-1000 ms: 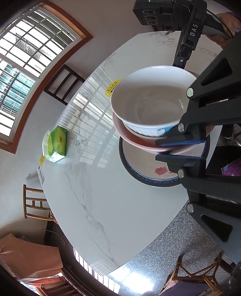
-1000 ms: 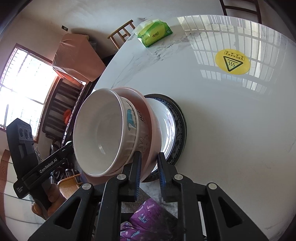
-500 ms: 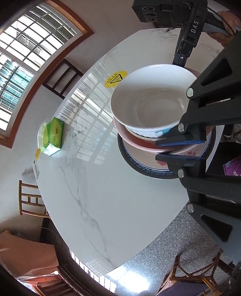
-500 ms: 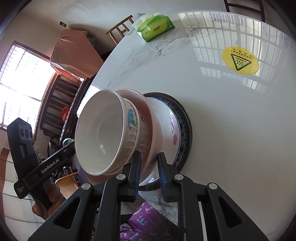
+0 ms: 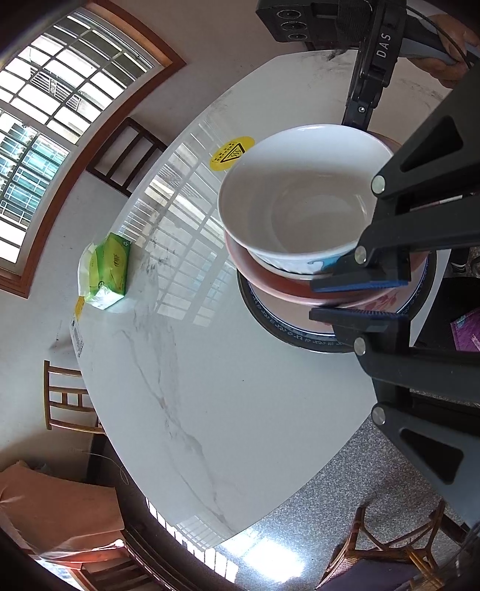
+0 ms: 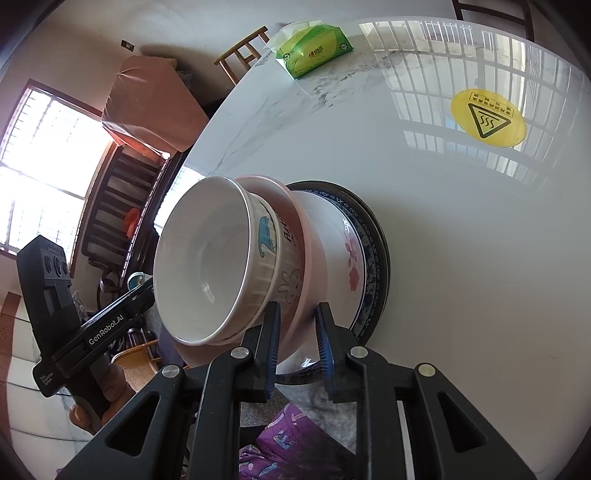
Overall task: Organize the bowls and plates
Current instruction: 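Carry the bowl stack over the plate stack and lower it onto the plates, then open the left tool and pull both tools back from the stack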
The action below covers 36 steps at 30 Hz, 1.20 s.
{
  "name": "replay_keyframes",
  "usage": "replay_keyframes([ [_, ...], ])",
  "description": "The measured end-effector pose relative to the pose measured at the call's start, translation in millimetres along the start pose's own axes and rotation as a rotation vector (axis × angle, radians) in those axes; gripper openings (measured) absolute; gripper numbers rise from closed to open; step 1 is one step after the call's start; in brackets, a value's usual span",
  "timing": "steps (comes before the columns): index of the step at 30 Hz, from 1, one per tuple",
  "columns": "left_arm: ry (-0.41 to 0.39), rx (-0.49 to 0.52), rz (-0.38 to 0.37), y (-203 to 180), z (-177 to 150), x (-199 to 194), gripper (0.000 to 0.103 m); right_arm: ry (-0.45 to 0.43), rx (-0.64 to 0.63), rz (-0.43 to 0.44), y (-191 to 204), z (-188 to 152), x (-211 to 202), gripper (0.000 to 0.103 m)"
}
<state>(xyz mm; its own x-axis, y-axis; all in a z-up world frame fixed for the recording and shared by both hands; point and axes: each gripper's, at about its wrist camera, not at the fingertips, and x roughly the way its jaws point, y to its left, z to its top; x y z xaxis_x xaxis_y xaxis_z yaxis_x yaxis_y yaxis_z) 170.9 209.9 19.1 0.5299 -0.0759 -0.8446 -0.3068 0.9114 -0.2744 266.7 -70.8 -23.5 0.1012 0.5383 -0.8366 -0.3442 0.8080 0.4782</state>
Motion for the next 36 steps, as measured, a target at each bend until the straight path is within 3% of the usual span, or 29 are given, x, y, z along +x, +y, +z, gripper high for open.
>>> replay_keyframes([
  [11,-0.121,0.086,0.062,-8.3,-12.0,-4.4,0.007,-0.060,-0.017,-0.003,-4.3,-7.3,-1.9,0.024],
  [18,-0.227,0.145,0.122,-11.7,-17.7,-10.4,0.009,-0.125,-0.064,-0.062,-2.8,-9.0,-2.8,0.039],
  [23,-0.272,0.165,0.121,-10.1,-22.9,-13.0,0.010,-0.180,-0.081,-0.070,-2.5,-11.7,-6.0,0.044],
  [26,-0.318,0.192,0.133,-11.7,-26.0,-15.7,0.011,-0.242,-0.114,-0.094,1.0,-17.2,-13.4,0.053],
  [29,-0.355,0.209,0.137,-12.1,-28.6,-17.9,0.014,-0.282,-0.137,-0.114,5.0,-23.2,-15.6,0.057],
  [32,-0.387,0.213,0.149,-11.1,-32.1,-20.4,0.023,-0.335,-0.141,-0.094,4.5,-30.0,-21.0,0.058],
  [34,-0.404,0.214,0.143,-10.2,-34.8,-22.4,0.031,-0.355,-0.145,-0.087,4.6,-33.8,-23.2,0.065],
  [36,-0.420,0.221,0.157,-10.9,-37.6,-24.0,0.032,-0.384,-0.146,-0.074,4.4,-38.5,-26.4,0.066],
])
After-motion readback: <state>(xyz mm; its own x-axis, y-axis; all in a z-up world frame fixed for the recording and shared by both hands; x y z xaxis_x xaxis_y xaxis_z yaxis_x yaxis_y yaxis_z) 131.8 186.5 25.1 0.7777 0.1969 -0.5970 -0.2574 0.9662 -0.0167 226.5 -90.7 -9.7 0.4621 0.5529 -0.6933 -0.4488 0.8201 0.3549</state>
